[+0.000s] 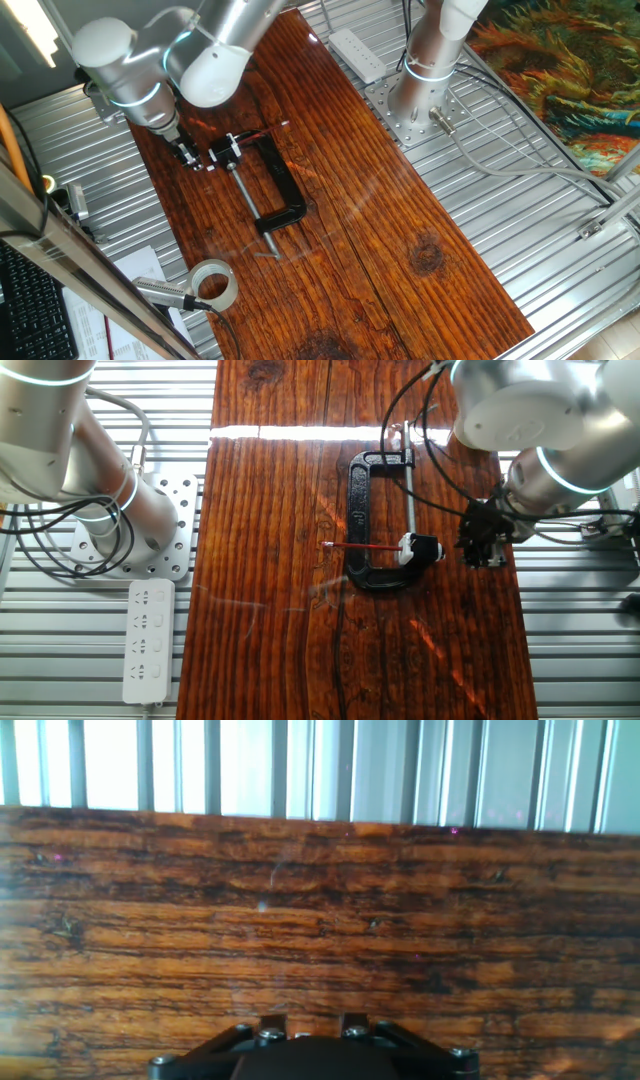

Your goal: Sharpen the pencil with a pencil sharpener

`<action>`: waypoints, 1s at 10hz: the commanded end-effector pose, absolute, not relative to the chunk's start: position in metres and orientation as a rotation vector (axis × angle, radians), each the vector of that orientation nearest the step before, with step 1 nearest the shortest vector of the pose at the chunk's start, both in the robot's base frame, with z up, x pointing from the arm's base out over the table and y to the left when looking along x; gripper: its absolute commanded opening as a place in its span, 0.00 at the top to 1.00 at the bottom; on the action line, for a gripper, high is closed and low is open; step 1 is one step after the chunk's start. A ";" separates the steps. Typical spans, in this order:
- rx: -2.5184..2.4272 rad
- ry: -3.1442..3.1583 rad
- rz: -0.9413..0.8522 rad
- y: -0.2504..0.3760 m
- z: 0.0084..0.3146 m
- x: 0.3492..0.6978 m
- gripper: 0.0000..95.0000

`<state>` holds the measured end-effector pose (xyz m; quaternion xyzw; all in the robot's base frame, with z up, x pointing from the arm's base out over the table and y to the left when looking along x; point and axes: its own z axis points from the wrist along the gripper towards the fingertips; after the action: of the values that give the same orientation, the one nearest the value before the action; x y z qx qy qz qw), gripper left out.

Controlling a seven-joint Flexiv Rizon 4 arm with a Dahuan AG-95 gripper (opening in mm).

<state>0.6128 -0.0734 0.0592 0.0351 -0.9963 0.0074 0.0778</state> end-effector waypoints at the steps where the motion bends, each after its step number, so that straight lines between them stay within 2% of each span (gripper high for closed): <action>1: 0.119 -2.977 0.015 -0.074 0.071 0.617 1.00; 10: 0.002 -3.103 0.044 -0.075 0.118 0.618 1.00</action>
<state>0.6182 -0.0750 0.1162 0.0103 -0.9995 0.0120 0.0276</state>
